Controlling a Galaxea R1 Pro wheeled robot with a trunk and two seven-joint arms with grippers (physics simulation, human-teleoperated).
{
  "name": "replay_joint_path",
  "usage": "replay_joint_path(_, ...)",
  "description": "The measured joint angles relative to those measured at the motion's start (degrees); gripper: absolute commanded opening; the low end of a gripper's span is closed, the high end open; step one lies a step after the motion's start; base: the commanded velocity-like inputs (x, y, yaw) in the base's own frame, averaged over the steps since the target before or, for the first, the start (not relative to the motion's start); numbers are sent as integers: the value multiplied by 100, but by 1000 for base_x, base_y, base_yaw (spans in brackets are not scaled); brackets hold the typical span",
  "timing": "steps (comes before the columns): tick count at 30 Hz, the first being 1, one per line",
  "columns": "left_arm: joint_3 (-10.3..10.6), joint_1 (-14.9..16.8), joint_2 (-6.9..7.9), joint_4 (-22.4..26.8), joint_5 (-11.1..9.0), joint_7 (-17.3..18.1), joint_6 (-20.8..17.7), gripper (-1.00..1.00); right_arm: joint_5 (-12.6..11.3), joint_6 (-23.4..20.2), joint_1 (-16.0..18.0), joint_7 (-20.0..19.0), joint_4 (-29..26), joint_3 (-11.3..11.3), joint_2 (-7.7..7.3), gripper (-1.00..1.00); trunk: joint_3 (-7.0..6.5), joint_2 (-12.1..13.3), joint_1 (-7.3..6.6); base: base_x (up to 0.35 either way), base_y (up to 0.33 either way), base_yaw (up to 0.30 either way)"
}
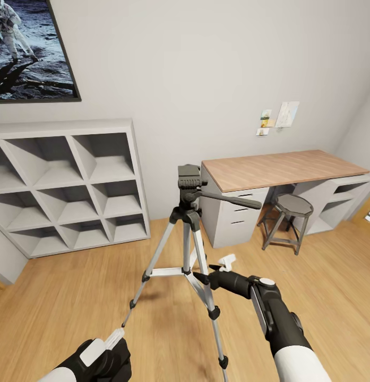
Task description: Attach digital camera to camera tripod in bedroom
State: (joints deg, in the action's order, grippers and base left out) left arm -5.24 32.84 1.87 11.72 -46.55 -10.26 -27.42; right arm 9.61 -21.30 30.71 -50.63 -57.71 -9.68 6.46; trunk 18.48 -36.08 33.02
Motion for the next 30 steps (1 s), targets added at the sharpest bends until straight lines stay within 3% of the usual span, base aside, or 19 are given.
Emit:
replay_joint_path(9,0,0,-1,0,0,0,0,-100,0,153,0,167,110,10,76,100,0,0,0,0,0,0)
replay_joint_path(12,0,1,-2,0,-1,0,0,-100,-10,216,0,387,117,6,111,100,0,0,0,0,0,0)
replay_joint_path(13,0,2,-2,0,0,0,0,-100,-14,221,0,421,118,7,114,-100,0,0,0,0,0,0)
replay_joint_path(30,0,0,0,-6,-7,0,0,-100,19,262,1,603,293,42,127,-100,0,0,0,0,0,0)
